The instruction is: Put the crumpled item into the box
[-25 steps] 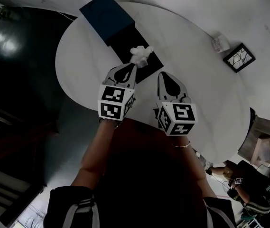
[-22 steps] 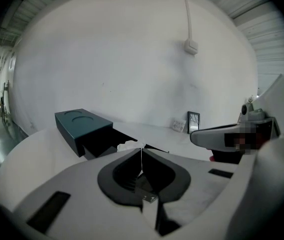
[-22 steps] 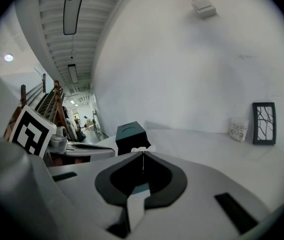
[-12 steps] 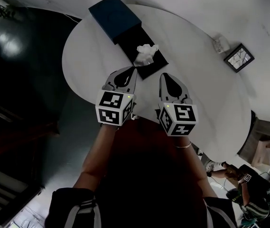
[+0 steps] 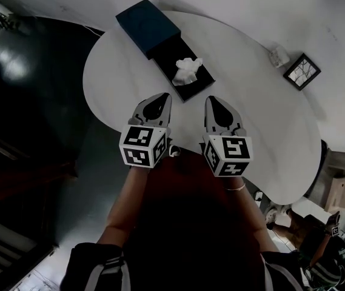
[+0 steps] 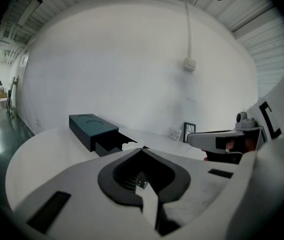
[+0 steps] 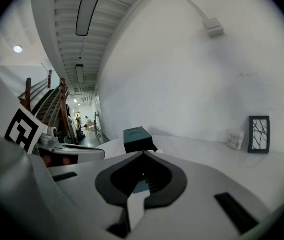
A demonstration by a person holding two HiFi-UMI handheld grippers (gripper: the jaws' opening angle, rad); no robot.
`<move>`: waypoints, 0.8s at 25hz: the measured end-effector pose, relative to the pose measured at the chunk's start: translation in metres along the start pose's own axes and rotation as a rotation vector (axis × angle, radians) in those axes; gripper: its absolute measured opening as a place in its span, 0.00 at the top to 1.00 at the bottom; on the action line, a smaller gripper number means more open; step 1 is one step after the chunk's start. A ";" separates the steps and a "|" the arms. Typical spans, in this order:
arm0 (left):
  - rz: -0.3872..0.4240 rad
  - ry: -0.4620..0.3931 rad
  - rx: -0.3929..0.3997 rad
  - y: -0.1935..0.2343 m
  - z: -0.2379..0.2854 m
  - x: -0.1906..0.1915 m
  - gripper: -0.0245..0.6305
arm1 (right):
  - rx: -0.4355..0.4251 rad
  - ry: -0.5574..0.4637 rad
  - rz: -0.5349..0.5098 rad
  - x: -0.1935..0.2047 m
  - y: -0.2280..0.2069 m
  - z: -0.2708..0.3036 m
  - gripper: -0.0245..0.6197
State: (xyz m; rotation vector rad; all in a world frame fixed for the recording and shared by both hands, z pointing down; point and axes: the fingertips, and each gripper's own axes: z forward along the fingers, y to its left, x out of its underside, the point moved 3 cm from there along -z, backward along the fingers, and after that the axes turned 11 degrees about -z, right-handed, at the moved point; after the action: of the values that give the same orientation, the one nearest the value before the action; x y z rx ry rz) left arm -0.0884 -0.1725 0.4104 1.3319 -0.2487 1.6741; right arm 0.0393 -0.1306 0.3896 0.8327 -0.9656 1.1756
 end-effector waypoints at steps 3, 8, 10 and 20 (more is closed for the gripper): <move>-0.003 -0.013 0.006 -0.003 -0.005 -0.001 0.93 | 0.006 -0.008 -0.004 -0.001 0.002 -0.004 0.94; 0.005 -0.028 0.015 -0.007 -0.012 -0.004 0.93 | 0.002 -0.013 0.006 -0.001 0.005 -0.008 0.94; 0.007 -0.032 0.019 -0.008 -0.014 -0.004 0.93 | 0.004 -0.016 0.007 -0.001 0.006 -0.010 0.94; 0.022 -0.045 0.029 -0.011 -0.021 -0.006 0.93 | 0.000 -0.028 -0.001 -0.001 0.013 -0.013 0.94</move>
State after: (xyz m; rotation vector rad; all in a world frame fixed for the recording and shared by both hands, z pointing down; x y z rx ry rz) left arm -0.0937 -0.1558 0.3927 1.3941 -0.2667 1.6734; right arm 0.0285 -0.1164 0.3838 0.8509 -0.9885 1.1660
